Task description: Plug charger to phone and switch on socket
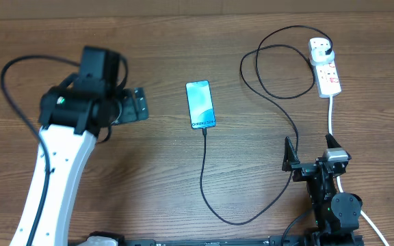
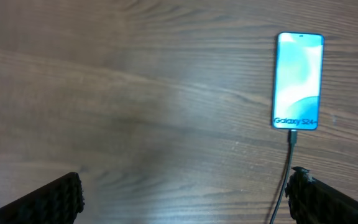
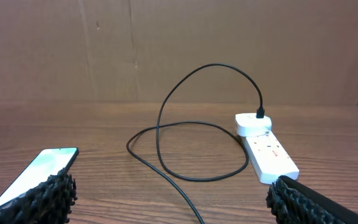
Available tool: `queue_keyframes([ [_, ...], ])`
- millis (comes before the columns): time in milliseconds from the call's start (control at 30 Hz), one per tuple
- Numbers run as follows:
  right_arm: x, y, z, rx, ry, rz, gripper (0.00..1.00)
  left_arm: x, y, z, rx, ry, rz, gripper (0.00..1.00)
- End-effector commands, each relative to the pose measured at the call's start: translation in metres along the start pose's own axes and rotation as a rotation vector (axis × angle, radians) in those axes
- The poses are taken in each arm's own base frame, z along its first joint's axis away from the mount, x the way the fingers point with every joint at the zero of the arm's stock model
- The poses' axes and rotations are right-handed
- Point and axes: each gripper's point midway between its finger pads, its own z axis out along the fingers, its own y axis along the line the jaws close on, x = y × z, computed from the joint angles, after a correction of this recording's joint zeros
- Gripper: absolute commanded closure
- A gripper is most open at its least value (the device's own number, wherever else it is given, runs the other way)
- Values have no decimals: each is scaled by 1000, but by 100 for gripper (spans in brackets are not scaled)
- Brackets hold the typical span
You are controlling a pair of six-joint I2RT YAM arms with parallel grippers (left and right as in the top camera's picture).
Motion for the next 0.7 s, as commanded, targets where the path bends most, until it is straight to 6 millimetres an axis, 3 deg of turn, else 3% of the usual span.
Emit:
queue_keyframes([
  [0,1,-2,0,9,-7,-5,0,14,10,-7,39,-8,-98,0],
  [233,1,-2,0,9,-7,-5,0,29,31,-2,60,-97,-125,0],
  [667,1,-2,0,9,-7,-5,0,67,35,33,120,-253,65,0],
])
